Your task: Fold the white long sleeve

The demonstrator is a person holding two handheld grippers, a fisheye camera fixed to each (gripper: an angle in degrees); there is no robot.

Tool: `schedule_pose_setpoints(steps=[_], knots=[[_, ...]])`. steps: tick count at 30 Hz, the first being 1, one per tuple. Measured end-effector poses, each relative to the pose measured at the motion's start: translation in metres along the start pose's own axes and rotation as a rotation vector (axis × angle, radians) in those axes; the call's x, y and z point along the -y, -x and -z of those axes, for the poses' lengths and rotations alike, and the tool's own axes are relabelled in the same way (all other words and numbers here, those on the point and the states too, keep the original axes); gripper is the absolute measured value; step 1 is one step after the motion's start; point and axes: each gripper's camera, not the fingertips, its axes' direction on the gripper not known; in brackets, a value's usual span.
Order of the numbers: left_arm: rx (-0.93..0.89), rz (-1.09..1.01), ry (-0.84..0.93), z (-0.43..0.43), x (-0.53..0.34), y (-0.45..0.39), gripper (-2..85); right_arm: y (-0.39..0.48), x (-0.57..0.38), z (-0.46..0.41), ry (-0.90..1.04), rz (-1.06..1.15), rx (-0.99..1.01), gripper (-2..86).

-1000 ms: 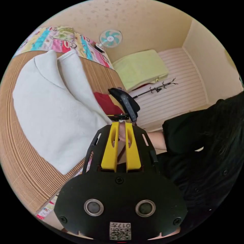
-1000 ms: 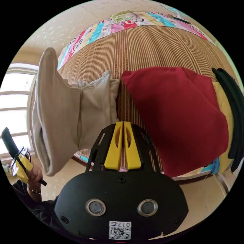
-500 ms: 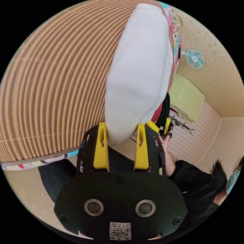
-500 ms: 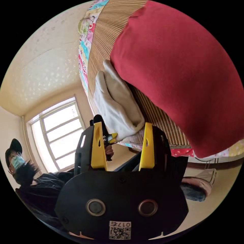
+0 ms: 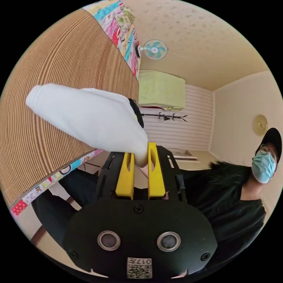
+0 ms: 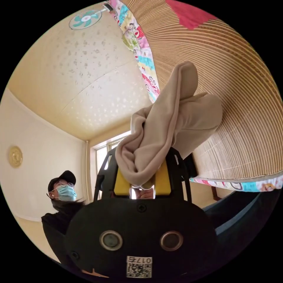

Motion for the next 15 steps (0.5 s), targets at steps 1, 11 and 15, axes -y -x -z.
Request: schedule_pose_setpoints(steps=[1,11,15], knots=[[0.025,-0.053,-0.025,0.039,-0.008,-0.022,7.4,0.011,-0.008,-0.046,0.031,0.049,0.025,13.3],[0.461,0.229,-0.374,0.26,-0.147,-0.029,10.8,-0.072,-0.107,-0.341,0.304,0.101,-0.257,12.8],[0.601,0.577,-0.692,0.289,-0.271,0.012,12.8,-0.18,-0.159,-0.387,0.698,-0.099,-0.605,11.3]])
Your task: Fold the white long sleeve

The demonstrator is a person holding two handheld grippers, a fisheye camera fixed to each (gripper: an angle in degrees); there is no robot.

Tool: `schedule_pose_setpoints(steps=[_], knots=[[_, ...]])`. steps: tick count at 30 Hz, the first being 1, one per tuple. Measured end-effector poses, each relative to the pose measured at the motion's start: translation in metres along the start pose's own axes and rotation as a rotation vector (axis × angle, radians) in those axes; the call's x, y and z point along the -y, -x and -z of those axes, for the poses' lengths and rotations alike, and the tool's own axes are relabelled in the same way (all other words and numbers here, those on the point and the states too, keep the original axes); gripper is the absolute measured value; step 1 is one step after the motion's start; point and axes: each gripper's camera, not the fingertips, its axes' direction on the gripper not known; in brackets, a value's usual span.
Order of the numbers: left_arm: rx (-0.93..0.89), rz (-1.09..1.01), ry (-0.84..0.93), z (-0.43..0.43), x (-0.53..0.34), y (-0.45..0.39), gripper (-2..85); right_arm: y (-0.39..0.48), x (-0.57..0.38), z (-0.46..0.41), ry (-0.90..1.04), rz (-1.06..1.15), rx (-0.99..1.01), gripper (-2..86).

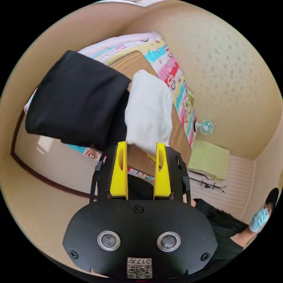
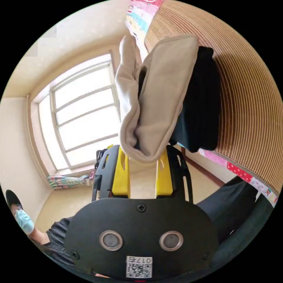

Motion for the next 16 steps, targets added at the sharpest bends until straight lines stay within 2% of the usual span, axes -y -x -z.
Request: schedule_pose_setpoints(steps=[3,6,8,9,11,13,14,15,16], knots=[[0.027,0.069,-0.149,0.02,-0.06,0.032,11.2,-0.027,-0.027,-0.011,0.095,0.065,-0.135,7.5],[0.19,-0.014,-0.208,0.019,-0.103,0.015,7.7,-0.057,-0.052,0.024,0.119,0.058,-0.38,5.3],[0.307,-0.092,-0.214,0.006,-0.116,-0.012,6.0,-0.078,-0.075,0.072,0.066,0.032,-0.679,2.8],[0.375,-0.169,-0.223,-0.005,-0.122,-0.038,5.3,-0.081,-0.082,0.085,0.042,0.012,-0.758,2.2],[0.463,-0.332,-0.252,-0.026,-0.131,-0.088,3.7,-0.082,-0.115,0.136,-0.081,-0.031,-0.988,1.2],[0.571,-0.58,-0.326,-0.06,-0.149,-0.163,0.9,-0.065,-0.147,0.166,-0.213,-0.005,-1.134,0.9],[0.592,-0.642,-0.35,-0.069,-0.155,-0.182,0.5,-0.045,-0.177,0.182,-0.374,0.028,-1.287,0.7],[0.598,-0.79,-0.402,-0.089,-0.172,-0.218,0.1,-0.031,-0.196,0.188,-0.49,0.059,-1.37,0.7],[0.561,-0.935,-0.449,-0.108,-0.191,-0.248,-0.1,-0.006,-0.235,0.194,-0.707,0.142,-1.493,0.5]])
